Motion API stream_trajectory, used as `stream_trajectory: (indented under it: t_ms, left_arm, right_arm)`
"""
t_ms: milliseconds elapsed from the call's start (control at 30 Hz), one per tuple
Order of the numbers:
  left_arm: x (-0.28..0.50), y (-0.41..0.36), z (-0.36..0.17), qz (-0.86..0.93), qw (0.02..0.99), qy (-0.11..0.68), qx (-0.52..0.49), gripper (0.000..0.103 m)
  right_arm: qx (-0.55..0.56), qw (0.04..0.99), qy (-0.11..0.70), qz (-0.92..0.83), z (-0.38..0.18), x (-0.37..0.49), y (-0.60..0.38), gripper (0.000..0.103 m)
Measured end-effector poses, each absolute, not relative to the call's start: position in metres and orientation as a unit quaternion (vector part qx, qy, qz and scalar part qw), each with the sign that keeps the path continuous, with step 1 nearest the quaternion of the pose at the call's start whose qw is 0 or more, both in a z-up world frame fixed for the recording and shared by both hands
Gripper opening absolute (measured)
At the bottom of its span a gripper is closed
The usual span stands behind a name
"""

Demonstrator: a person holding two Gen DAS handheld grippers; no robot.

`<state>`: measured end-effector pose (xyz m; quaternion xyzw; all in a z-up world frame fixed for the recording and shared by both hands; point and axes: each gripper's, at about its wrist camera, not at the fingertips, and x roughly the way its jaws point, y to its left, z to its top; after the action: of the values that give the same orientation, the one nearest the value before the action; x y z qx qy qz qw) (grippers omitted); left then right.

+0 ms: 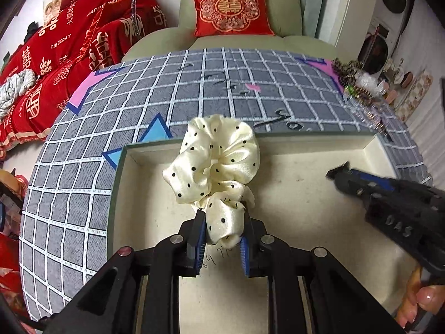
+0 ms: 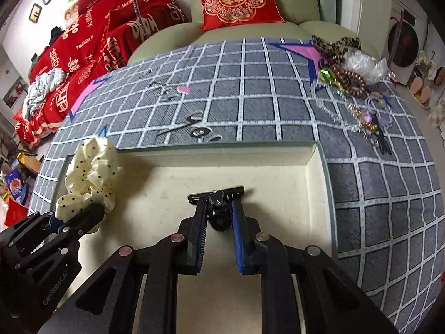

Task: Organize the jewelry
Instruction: 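Carry the scrunchie and claw clip into the cream tray and release both, then withdraw both grippers from the tray back toward the table edge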

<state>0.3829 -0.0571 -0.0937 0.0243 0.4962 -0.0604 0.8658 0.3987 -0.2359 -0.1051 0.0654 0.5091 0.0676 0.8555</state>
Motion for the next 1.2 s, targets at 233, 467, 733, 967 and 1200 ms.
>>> stream_trajectory:
  t_ms: [233, 467, 733, 967, 1200]
  left_arm:
    - [0.381, -0.061, -0.088, -0.042, 0.868, 0.492, 0.045, 0.066]
    - [0.373, -0.057, -0.072, -0.035, 0.875, 0.48, 0.051, 0.066]
    - [0.341, -0.058, -0.042, -0.045, 0.886, 0.458, 0.054, 0.066]
    - [0.298, -0.045, -0.024, -0.047, 0.897, 0.438, 0.031, 0.103]
    - [0.257, -0.032, -0.017, -0.04, 0.901, 0.43, 0.023, 0.103]
  right_arm:
    - [0.067, 0.855, 0.51, 0.067, -0.102, 0.397, -0.233, 0.07]
    - [0.084, 0.866, 0.488, 0.061, -0.077, 0.387, -0.243, 0.071]
    - [0.104, 0.875, 0.469, 0.066, -0.046, 0.358, -0.252, 0.079]
    - [0.108, 0.878, 0.46, 0.069, -0.031, 0.319, -0.257, 0.082]
    - [0.105, 0.879, 0.459, 0.077, -0.024, 0.285, -0.255, 0.088]
